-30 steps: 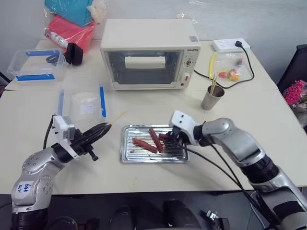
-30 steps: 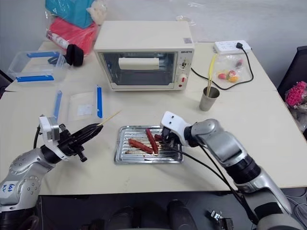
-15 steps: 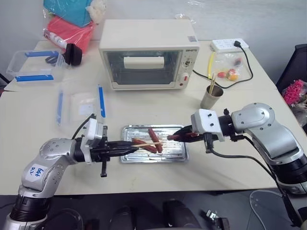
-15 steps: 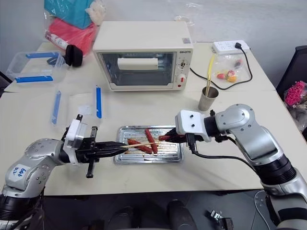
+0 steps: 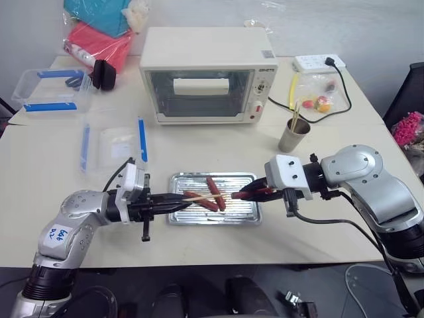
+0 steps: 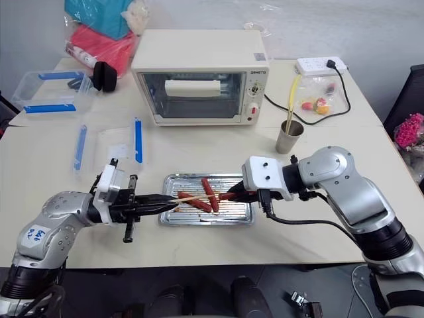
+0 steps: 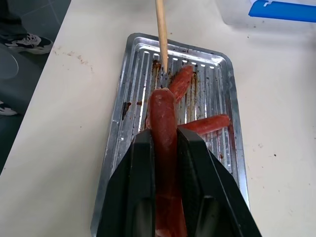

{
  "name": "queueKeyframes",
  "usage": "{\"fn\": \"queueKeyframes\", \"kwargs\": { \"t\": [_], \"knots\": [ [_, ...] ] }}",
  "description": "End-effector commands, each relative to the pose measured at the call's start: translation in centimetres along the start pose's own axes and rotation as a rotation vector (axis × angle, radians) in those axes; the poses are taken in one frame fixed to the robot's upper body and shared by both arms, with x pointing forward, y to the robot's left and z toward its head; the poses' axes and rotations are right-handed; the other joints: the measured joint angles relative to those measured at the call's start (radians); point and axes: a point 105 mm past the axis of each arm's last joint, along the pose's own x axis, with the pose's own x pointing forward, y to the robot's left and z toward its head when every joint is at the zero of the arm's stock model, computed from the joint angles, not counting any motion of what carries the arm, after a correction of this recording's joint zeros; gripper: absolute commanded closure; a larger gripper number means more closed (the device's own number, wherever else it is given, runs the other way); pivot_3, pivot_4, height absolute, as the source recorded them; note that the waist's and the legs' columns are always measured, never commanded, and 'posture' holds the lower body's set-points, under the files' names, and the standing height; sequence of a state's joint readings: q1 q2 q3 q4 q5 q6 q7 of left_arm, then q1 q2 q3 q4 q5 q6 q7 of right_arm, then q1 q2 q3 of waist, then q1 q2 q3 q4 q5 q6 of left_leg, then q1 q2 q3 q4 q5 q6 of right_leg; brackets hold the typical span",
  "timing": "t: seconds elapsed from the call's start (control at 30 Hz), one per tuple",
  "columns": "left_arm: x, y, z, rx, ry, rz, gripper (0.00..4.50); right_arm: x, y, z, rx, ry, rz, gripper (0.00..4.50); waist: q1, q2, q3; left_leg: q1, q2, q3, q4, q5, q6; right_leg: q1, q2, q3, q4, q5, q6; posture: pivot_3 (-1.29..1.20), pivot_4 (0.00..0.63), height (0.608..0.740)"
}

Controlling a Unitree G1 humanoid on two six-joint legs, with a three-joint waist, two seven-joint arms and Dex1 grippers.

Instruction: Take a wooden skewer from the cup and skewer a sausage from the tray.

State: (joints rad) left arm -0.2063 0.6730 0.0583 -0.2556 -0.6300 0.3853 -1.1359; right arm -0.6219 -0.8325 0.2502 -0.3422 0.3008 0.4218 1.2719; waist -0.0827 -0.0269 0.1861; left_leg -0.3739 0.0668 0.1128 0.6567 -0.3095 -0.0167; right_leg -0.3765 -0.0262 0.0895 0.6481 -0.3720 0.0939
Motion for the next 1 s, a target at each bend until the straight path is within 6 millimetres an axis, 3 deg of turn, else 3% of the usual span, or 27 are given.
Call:
{"fn": "queueKeyframes", "kwargs": {
  "t": [0.03,0.83,1.0],
  "knots": [
    [0.1,-0.2,0.3,0.021,-0.009,-0.009,4.5,-0.6,-0.2,1.0,-0.037,-0.016,-0.023,3.91,-0.001,0.0,0.0,0.0,0.0,0.0,0.0,0.0,0.0,0.0,0.0,0.0,0.0,0.0,0.0,0.0,0.15,0.74],
    [1.4,0.9,-0.8,0.003,-0.018,-0.003,4.5,0.6,0.2,2.4,-0.083,-0.05,0.019,3.91,0.001,0.0,0.0,0.0,0.0,0.0,0.003,0.0,0.0,0.0,0.0,0.0,0.003,0.0,0.0,0.0,0.15,0.74],
    [3.5,1.0,-0.4,0.015,-0.015,-0.081,4.5,1.0,0.4,2.5,-0.116,-0.034,0.05,3.91,0.004,0.0,0.0,0.0,0.0,0.0,0.005,0.0,0.0,0.0,0.0,0.0,0.004,0.0,0.0,0.0,0.15,0.74]
  ]
}}
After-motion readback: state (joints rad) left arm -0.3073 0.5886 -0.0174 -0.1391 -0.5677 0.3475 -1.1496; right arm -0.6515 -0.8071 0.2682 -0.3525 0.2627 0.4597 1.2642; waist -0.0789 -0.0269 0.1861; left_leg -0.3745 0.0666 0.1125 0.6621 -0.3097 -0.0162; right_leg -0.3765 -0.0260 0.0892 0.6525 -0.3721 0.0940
